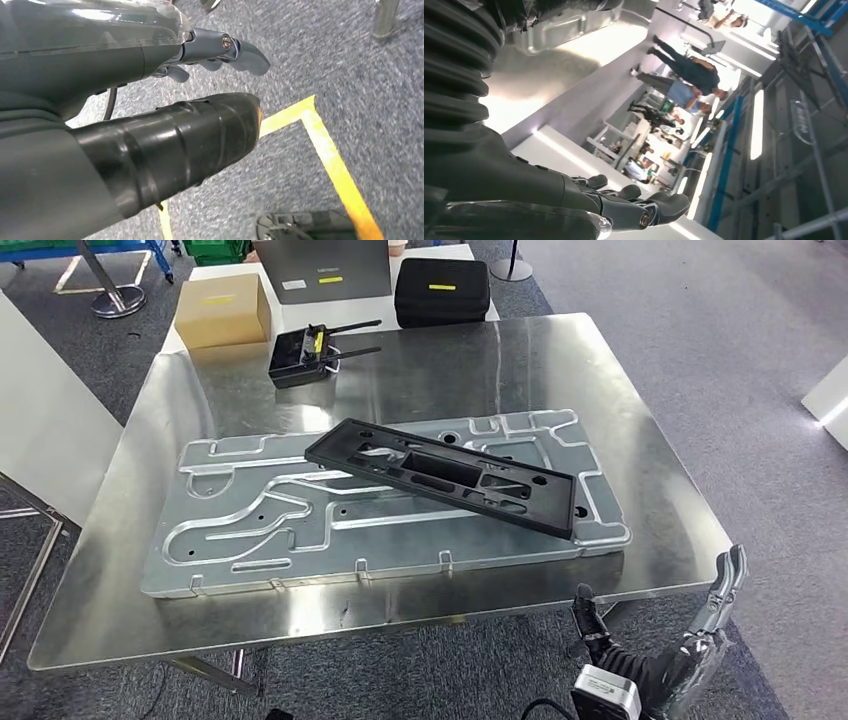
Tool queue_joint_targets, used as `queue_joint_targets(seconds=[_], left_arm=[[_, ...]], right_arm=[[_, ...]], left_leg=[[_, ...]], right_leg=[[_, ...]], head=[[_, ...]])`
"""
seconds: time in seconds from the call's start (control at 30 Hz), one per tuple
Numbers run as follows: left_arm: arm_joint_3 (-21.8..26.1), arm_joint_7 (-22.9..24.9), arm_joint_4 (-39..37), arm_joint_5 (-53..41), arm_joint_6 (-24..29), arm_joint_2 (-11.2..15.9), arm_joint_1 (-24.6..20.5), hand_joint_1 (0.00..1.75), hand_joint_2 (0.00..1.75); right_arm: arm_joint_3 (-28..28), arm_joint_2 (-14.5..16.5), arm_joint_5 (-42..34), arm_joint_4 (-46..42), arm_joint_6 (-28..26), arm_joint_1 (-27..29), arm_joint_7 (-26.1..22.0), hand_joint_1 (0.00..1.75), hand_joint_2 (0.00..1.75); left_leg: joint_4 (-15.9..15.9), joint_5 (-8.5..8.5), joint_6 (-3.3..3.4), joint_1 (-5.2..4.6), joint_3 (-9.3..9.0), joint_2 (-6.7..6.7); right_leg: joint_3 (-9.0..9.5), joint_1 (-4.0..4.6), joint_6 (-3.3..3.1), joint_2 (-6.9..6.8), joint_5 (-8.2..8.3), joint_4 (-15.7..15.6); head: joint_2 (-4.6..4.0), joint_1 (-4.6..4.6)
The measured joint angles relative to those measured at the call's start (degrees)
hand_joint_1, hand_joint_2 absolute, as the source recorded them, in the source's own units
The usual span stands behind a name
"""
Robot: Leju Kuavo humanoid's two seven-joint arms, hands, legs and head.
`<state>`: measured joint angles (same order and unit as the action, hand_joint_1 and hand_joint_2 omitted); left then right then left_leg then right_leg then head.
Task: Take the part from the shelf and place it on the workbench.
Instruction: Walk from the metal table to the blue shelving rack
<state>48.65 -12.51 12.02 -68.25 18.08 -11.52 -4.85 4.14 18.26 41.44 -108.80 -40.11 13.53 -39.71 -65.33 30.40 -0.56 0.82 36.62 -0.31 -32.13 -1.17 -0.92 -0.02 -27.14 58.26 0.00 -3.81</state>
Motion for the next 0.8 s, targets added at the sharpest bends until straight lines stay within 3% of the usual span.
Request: queue_joint_targets(seconds=[0.07,0.1,0.13,0.23,0.27,0.3,0.4,0.47,0.57,0.6,0.63,0.67,0.73,0.8], left_arm=[[0.0,-0.1,0.0,-0.1,0.0,0.0,0.2,0.00,0.00],[0.0,-0.1,0.0,-0.2,0.0,0.0,0.3,0.00,0.00],[0.0,-0.2,0.0,-0.3,0.0,0.0,0.3,0.00,0.00],[0.1,-0.3,0.0,-0.4,-0.1,0.0,0.3,0.00,0.00],[0.1,-0.3,0.0,-0.4,-0.1,0.0,0.3,0.00,0.00],[0.1,-0.4,0.0,-0.4,-0.1,0.0,0.3,0.00,0.00],[0.4,-0.4,0.0,-0.4,-0.2,0.0,0.4,0.00,0.00],[0.5,-0.4,0.0,-0.4,-0.2,0.0,0.3,0.00,0.00],[0.7,-0.4,0.0,-0.6,-0.2,0.0,0.3,0.00,0.00],[0.8,-0.4,0.0,-0.6,-0.2,0.0,0.3,0.00,0.00],[0.9,-0.4,0.0,-0.6,-0.2,0.0,0.3,0.00,0.00],[1.0,-0.4,0.0,-0.6,-0.2,0.0,0.3,0.00,0.00],[1.1,-0.4,0.0,-0.6,-0.2,0.0,0.3,0.00,0.00],[1.1,-0.4,0.0,-0.6,-0.2,0.0,0.3,0.00,0.00]], right_arm=[[-0.8,0.1,-0.1,0.1,0.0,0.3,0.0,0.00,1.75],[-1.3,0.1,0.0,0.2,0.0,0.5,0.0,0.00,1.75],[-1.8,0.1,0.0,0.4,0.0,0.6,0.0,0.00,1.75],[-2.8,0.1,0.0,0.9,0.0,0.9,0.0,0.00,1.75],[-3.0,0.1,0.0,1.0,0.0,0.9,0.0,0.00,1.75],[-3.2,0.1,0.0,1.1,0.0,0.9,0.0,0.00,1.75],[-3.6,0.1,-0.1,1.3,0.0,1.0,0.0,0.00,1.75],[-3.8,0.1,-0.3,1.4,0.0,1.0,0.0,0.00,1.75],[-4.2,0.1,-0.5,1.5,0.0,1.1,0.0,0.00,1.75],[-4.3,0.1,-0.6,1.5,0.0,1.1,0.0,0.00,1.75],[-4.5,0.1,-0.6,1.5,0.0,1.1,0.0,0.00,1.75],[-4.5,0.1,-0.7,1.5,0.0,1.1,0.0,0.00,1.75],[-4.6,0.1,-0.7,1.5,0.0,1.1,0.0,0.00,1.75],[-4.7,0.2,-0.7,1.5,0.0,1.1,0.0,0.00,1.75]], left_leg=[[-7.0,3.77,-0.26,0.02,2.45,0.01],[-8.8,4.38,-0.33,0.03,2.75,0.01],[-8.3,3.87,-0.34,0.03,1.93,0.02],[2.5,-0.12,0.06,-0.06,-4.71,0.00],[5.2,-0.78,0.30,-0.16,-6.13,-0.02],[6.6,-0.96,0.57,-0.27,-6.74,-0.05],[6.9,-1.69,1.61,-0.38,-6.49,0.01],[7.4,-2.57,2.62,-0.24,-6.18,0.22],[7.4,-3.57,3.32,-0.35,-4.97,0.51],[7.2,-3.79,3.34,-0.45,-4.50,0.57],[7.1,-4.00,3.33,-0.57,-4.04,0.62],[7.0,-4.19,3.30,-0.67,-3.67,0.63],[6.8,-4.59,3.12,-0.88,-3.22,0.61],[6.9,-5.06,2.63,-0.99,-3.10,0.60]], right_leg=[[-0.68,0.15,-0.24,-0.14,0.31,0.2],[-1.01,0.21,-0.25,-0.18,0.44,0.3],[-1.30,0.24,-0.20,-0.19,0.55,0.5],[-1.86,0.34,0.19,-0.14,0.73,1.2],[-2.00,0.41,0.45,-0.12,0.82,1.3],[-2.10,0.49,0.76,-0.10,0.95,1.4],[-2.17,0.43,1.87,-0.03,1.44,1.2],[-3.07,0.31,2.45,0.01,-0.70,3.4],[-6.64,0.25,2.94,0.03,-7.52,13.3],[-7.28,0.26,2.99,0.02,-8.56,15.9],[-6.91,0.28,2.93,0.02,-8.43,16.5],[-5.38,0.33,2.73,0.02,-7.29,14.7],[-0.05,0.68,1.88,0.02,-4.43,6.6],[3.33,1.17,1.19,-0.05,-2.95,0.7]], head=[[0.00,0.00],[0.00,0.00],[0.00,0.00],[0.00,0.02],[0.00,0.00],[0.00,-0.02],[0.00,-0.04],[0.00,-0.08],[0.00,-0.10],[0.00,-0.10],[0.00,-0.10],[0.00,-0.10],[0.00,-0.09],[0.00,-0.08]])
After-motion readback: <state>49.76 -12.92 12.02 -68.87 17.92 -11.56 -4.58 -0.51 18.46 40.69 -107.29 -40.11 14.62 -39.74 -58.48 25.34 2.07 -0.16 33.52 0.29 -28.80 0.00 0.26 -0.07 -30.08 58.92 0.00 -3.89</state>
